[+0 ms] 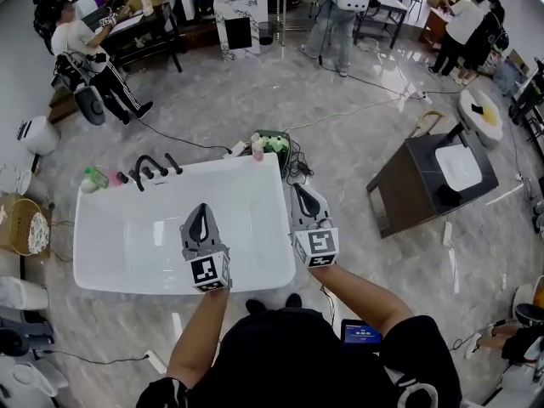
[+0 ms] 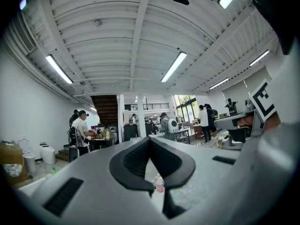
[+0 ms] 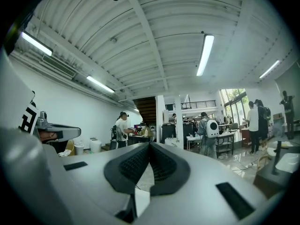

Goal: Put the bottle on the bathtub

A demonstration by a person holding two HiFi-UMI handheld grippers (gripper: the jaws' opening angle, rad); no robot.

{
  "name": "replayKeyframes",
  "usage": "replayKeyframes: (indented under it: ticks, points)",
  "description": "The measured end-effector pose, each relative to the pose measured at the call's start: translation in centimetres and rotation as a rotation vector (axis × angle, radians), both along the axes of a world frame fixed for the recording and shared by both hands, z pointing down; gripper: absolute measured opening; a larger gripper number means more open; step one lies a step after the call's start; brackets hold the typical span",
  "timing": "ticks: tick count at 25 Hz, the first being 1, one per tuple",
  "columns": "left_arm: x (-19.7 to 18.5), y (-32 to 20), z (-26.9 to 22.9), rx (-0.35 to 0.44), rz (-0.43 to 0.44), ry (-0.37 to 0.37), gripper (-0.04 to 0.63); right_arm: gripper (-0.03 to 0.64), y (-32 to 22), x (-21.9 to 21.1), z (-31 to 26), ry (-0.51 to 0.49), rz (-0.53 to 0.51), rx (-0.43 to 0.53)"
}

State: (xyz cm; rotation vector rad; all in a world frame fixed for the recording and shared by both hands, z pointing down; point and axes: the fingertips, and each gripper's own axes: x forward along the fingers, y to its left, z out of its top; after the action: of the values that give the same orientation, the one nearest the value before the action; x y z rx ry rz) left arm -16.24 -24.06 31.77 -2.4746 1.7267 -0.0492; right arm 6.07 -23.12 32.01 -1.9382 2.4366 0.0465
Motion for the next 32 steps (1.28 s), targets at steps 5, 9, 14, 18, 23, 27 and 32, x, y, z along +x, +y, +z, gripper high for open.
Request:
replayKeyframes:
  ticks: [5,9,14,18,23,27,32]
  points:
    - [0.3,1.1,-0.4,0.012,-0.003,0.001,0.011,0.008,1.1,0.2,-0.3,0.0,-0.017,0.01]
    - [0.6,2.1,-0.6,0.019,-0.003,0.002,0.011,0.008,1.9,0.5,-0.4,-0.009,-0.02,0.014]
    - [1.5,2.9,-1.0,0.026,0.006,0.004,0.011,0.008,2.6,1.5,-0.4,-0.024,-0.021,0.012]
    - [1.0,2.7,-1.5,0.034,0.004,0.005,0.01,0.008,2.4,1.0,-0.8,-0.03,-0.024,0.016]
    - [1.1,2.8,-1.4,0.031,0.009,0.009,0.011,0.008,2.8,0.8,-1.0,-0.014,-0.031,0.021]
    - [1.5,3.2,-1.2,0.03,0.014,0.008,0.009,0.008,3.2,1.0,-1.0,-0.011,-0.031,0.024]
    - [1.3,3.4,-1.2,0.03,0.02,0.006,0.011,0.008,3.4,0.5,-0.9,0.006,-0.043,0.018]
